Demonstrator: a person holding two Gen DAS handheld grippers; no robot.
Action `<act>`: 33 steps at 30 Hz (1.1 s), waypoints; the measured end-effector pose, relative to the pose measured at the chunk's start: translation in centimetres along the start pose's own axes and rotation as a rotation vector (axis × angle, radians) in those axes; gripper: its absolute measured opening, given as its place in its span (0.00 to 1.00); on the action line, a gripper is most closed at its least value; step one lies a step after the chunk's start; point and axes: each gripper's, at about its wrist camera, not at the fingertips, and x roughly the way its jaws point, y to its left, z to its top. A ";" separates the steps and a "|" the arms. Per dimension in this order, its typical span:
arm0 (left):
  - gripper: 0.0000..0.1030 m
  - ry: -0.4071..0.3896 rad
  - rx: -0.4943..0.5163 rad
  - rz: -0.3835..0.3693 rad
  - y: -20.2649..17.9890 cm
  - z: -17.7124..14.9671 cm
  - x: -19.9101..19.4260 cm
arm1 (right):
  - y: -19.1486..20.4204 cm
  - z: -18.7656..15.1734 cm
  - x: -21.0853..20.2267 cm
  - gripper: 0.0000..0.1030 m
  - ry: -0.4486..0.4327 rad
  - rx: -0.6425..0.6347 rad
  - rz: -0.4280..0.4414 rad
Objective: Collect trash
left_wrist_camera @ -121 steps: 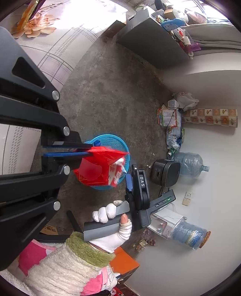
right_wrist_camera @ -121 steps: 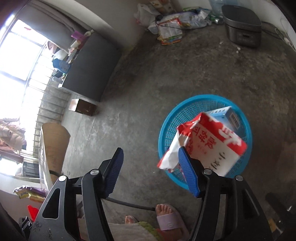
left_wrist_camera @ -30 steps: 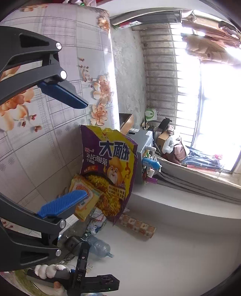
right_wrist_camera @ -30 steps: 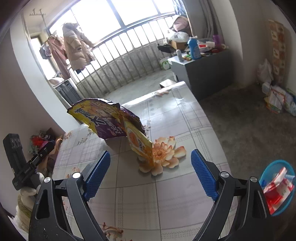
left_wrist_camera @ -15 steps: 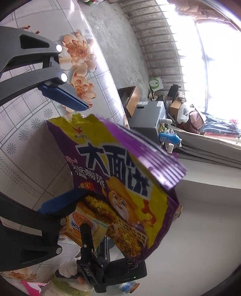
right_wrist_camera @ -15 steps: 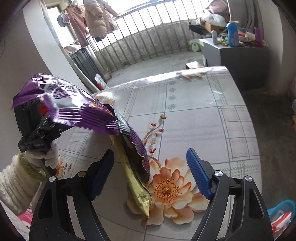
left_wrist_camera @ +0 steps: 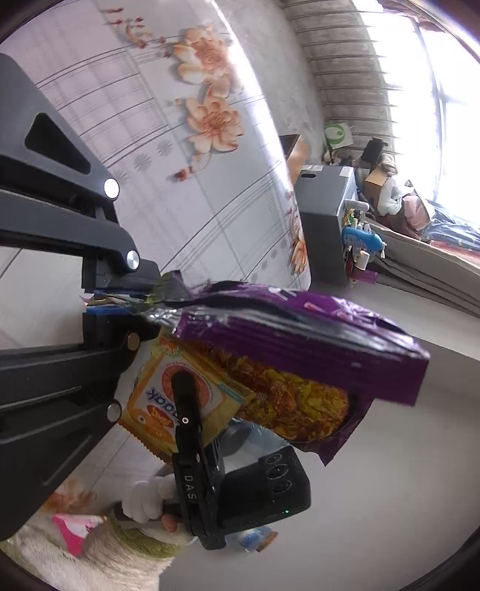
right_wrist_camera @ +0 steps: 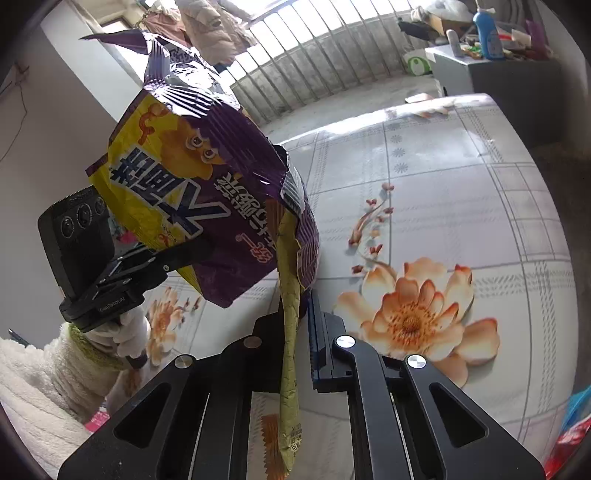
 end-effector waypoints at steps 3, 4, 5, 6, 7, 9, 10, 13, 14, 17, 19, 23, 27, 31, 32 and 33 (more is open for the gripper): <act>0.04 0.008 -0.089 -0.092 -1.3 -1.5 -2.5 | 1.8 -2.3 -2.2 0.07 0.012 0.053 0.042; 0.03 0.015 -0.120 -0.123 -1.8 -2.1 -3.2 | 2.4 -3.4 -3.1 0.07 0.017 0.077 0.056; 0.03 0.021 -0.153 -0.151 -2.2 -2.7 -4.0 | 2.8 -4.4 -3.8 0.07 0.022 0.097 0.065; 0.03 0.029 -0.186 -0.172 -2.6 -3.4 -4.9 | 3.1 -5.4 -4.5 0.11 0.028 0.122 0.069; 0.03 0.041 -0.217 -0.183 -2.9 -4.1 -5.6 | 3.3 -6.5 -5.1 0.12 0.040 0.149 0.062; 0.03 0.071 -0.297 -0.188 -3.3 -5.7 -6.6 | 3.4 -8.4 -6.0 0.23 0.052 0.186 0.025; 0.03 0.088 -0.340 -0.191 -3.4 -6.2 -6.9 | 3.3 -9.4 -6.5 0.29 0.053 0.209 0.011; 0.02 0.123 -0.461 -0.165 -3.0 -8.2 -7.7 | 2.7 -11.5 -7.6 0.42 0.050 0.283 -0.041; 0.02 0.122 -0.482 -0.149 -3.0 -8.8 -8.0 | 2.7 -12.0 -8.0 0.47 0.041 0.293 -0.059; 0.02 0.119 -0.546 -0.119 -2.9 -10.1 -8.6 | 3.1 -13.2 -9.4 0.53 -0.003 0.327 -0.067; 0.04 0.116 -0.525 -0.029 -3.7 -11.4 -9.3 | 4.0 -13.9 -10.0 0.55 -0.021 0.311 -0.102; 0.63 0.116 -0.504 0.135 -4.3 -12.1 -9.9 | 4.6 -14.5 -11.0 0.56 -0.038 0.323 -0.136; 0.69 0.059 -0.414 0.339 -4.7 -11.7 -11.1 | 4.5 -15.2 -12.1 0.56 -0.046 0.344 -0.172; 0.70 -0.035 -0.303 0.533 -5.5 -11.2 -13.3 | 3.3 -14.9 -11.4 0.56 -0.042 0.337 -0.202; 0.70 -0.051 -0.288 0.535 -5.6 -11.0 -13.7 | 3.4 -14.9 -11.4 0.56 -0.045 0.333 -0.216; 0.70 -0.068 -0.273 0.503 -5.9 -11.1 -14.3 | 3.0 -14.7 -11.1 0.53 -0.051 0.328 -0.234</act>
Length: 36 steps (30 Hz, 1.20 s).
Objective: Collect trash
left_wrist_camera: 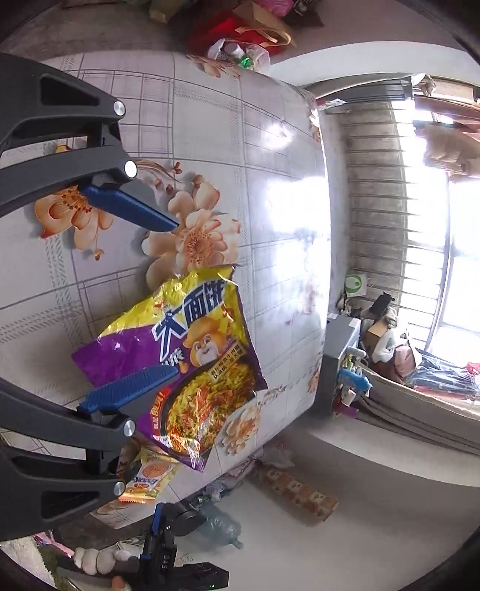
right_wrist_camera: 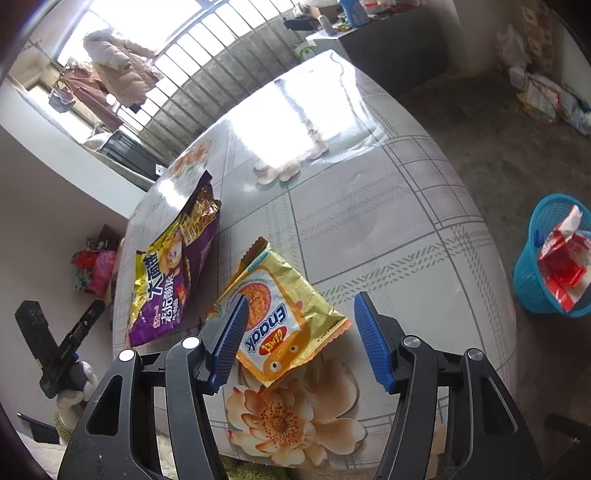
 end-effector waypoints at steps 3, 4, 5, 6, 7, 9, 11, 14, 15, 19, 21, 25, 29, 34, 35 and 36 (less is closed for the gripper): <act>0.70 0.018 0.025 -0.187 -1.8 0.3 -0.7 | 0.0 0.2 0.4 0.47 -0.019 -0.021 -0.003; 0.70 0.050 0.034 -0.260 -2.9 0.3 -0.2 | 0.0 0.6 0.8 0.45 -0.017 -0.031 -0.010; 0.70 0.089 0.040 -0.326 -3.9 0.0 0.6 | 0.1 0.8 1.3 0.39 -0.009 -0.040 -0.020; 0.70 0.144 0.044 -0.390 -5.1 -0.2 1.6 | 0.2 0.9 1.9 0.34 0.003 -0.049 -0.027; 0.70 0.187 0.048 -0.427 -6.4 -0.6 2.4 | 0.2 0.7 2.3 0.31 0.017 -0.059 -0.032; 0.65 0.271 0.065 -0.511 -8.6 -1.3 4.3 | 0.5 0.1 3.0 0.13 0.048 -0.082 -0.060; 0.62 0.332 0.082 -0.545 -10.4 -2.2 5.7 | 0.8 -0.4 3.2 0.09 0.066 -0.101 -0.083; 0.59 0.395 0.091 -0.559 -12.2 -2.8 7.5 | 1.0 -1.1 3.0 0.06 0.082 -0.095 -0.064; 0.58 0.414 0.085 -0.567 -12.6 -2.8 8.2 | 1.0 -1.3 2.9 0.05 0.083 -0.099 -0.065; 0.56 0.459 0.042 -0.568 -13.3 -2.7 9.8 | 1.0 -1.8 2.8 0.05 0.094 -0.102 -0.053; 0.55 0.479 0.018 -0.577 -13.8 -2.7 10.4 | 0.6 -1.9 2.4 0.04 0.100 -0.093 -0.037; 0.53 0.503 0.010 -0.584 -14.9 -3.0 11.3 | -0.2 -2.3 2.0 0.03 0.119 -0.062 0.003; 0.53 0.500 0.000 -0.587 -14.9 -2.8 11.4 | -1.0 -3.0 1.3 0.03 0.133 -0.033 0.026; 0.53 0.513 -0.026 -0.636 -15.6 -2.8 12.0 | -2.3 -3.6 0.9 0.02 0.137 0.036 0.098; 0.53 0.515 -0.048 -0.671 -15.4 -2.9 11.9 | -2.5 -3.7 0.9 0.02 0.137 0.053 0.114; 0.53 0.515 -0.075 -0.709 -15.3 -2.9 11.9 | -2.8 -3.7 0.9 0.01 0.139 0.066 0.125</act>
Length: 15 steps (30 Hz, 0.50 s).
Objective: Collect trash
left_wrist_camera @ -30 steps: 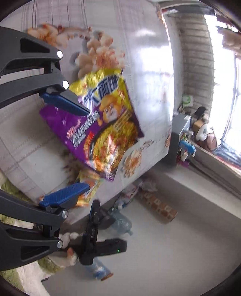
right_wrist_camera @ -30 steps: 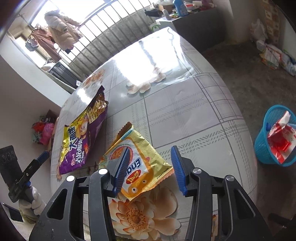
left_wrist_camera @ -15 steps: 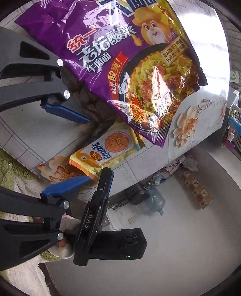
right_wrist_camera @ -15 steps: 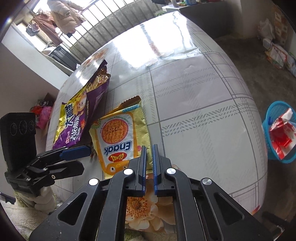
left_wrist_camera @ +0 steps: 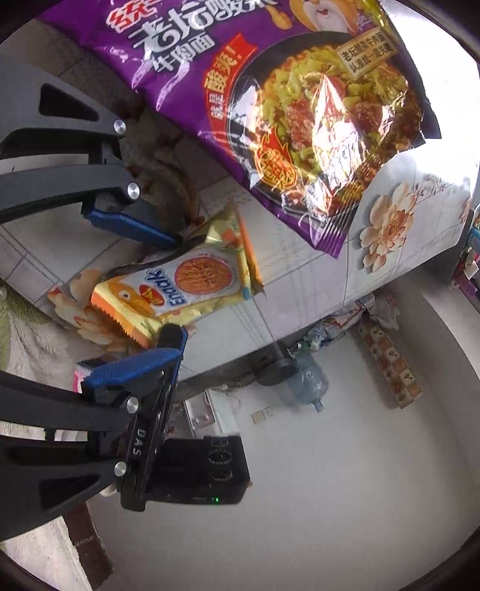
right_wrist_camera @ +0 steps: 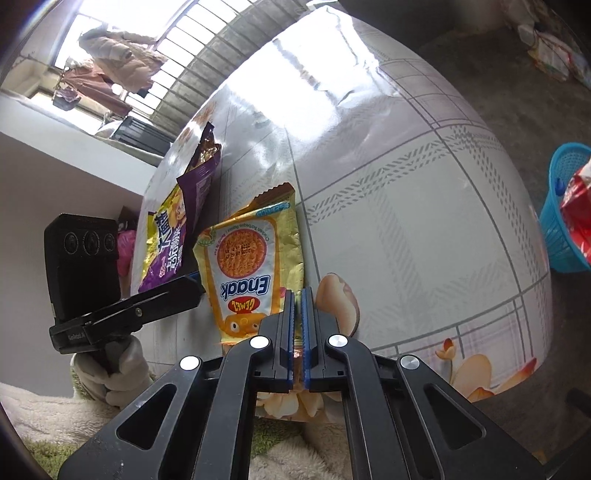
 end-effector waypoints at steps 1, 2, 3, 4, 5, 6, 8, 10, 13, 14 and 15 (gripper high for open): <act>0.52 -0.012 -0.007 -0.039 -0.1 -0.1 -0.3 | -0.1 0.0 0.0 0.01 0.000 0.006 0.009; 0.52 -0.025 -0.002 -0.074 -0.3 -0.1 -0.5 | -0.2 -0.1 0.0 0.01 -0.002 0.004 0.012; 0.52 -0.035 0.008 -0.094 -0.5 -0.1 -0.8 | -0.1 -0.1 0.0 0.01 -0.003 0.003 0.013; 0.52 -0.043 0.019 -0.100 -0.7 0.0 -0.9 | -0.1 -0.2 0.0 0.01 -0.005 -0.001 0.013; 0.48 -0.040 0.026 -0.087 -0.9 0.1 -0.8 | 0.0 -0.2 0.0 0.01 -0.008 -0.010 0.012; 0.41 -0.036 0.029 -0.067 -0.9 0.2 -0.7 | 0.0 -0.2 0.0 0.01 -0.009 -0.011 0.015; 0.29 -0.028 0.023 -0.025 -0.7 0.3 -0.1 | -0.1 -0.3 0.1 0.01 -0.010 -0.009 0.030; 0.16 -0.016 0.031 0.046 -0.8 0.6 0.5 | -0.4 -0.5 0.0 0.01 -0.007 -0.005 0.051; 0.07 -0.022 0.062 0.072 -1.2 0.7 0.6 | -0.7 -0.8 -0.1 0.01 -0.010 0.008 0.078; 0.05 -0.028 0.071 0.083 -1.2 0.6 0.5 | -0.7 -0.9 -0.2 0.01 -0.013 0.013 0.081; 0.04 -0.031 0.082 0.092 -1.4 0.6 0.4 | -0.7 -0.9 -0.3 0.02 -0.016 0.015 0.077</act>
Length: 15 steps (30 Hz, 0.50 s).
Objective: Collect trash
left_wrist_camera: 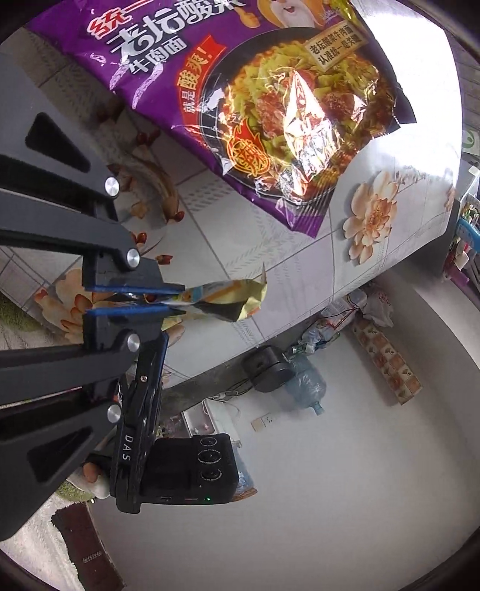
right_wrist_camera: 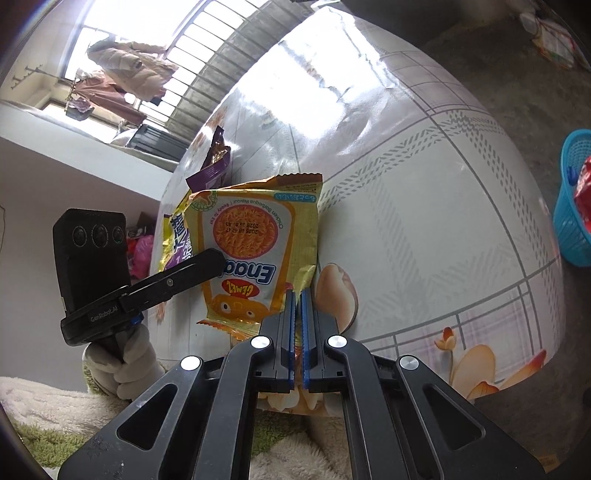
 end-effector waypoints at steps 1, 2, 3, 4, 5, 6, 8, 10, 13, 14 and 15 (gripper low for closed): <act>0.03 -0.009 0.015 0.013 -0.2 -0.1 -0.3 | 0.3 0.0 -0.1 0.02 -0.003 -0.005 -0.005; 0.02 -0.024 0.034 0.028 -0.5 -0.1 -0.7 | 0.6 0.0 -0.1 0.02 -0.007 -0.012 -0.009; 0.01 -0.043 0.052 0.039 -0.7 -0.2 -1.3 | 1.1 0.2 -0.3 0.04 -0.014 -0.024 -0.010; 0.01 -0.067 0.068 0.047 -0.9 -0.1 -2.2 | 1.5 0.4 -0.5 0.06 -0.020 -0.035 -0.004; 0.01 -0.096 0.080 0.053 -1.0 -0.1 -3.2 | 2.2 0.8 -0.6 0.07 -0.030 -0.044 0.011; 0.01 -0.125 0.086 0.056 -1.1 0.0 -4.3 | 2.7 1.1 -0.8 0.12 -0.047 -0.047 0.026; 0.00 -0.199 0.083 0.071 -0.7 0.2 -7.1 | 3.4 2.0 -1.1 0.18 -0.080 -0.040 0.062; 0.00 -0.283 0.062 0.102 0.2 0.3 -10.4 | 3.9 2.9 -1.0 0.18 -0.098 -0.034 0.096; 0.00 -0.400 0.037 0.213 2.2 0.3 -14.9 | 5.4 3.8 0.5 0.24 -0.086 -0.049 0.128; 0.00 -0.428 0.029 0.269 3.1 0.2 -16.0 | 6.1 3.9 1.3 0.32 -0.075 -0.056 0.139; 0.00 -0.444 0.016 0.314 4.0 0.1 -16.8 | 6.8 4.0 2.4 0.38 -0.059 -0.061 0.153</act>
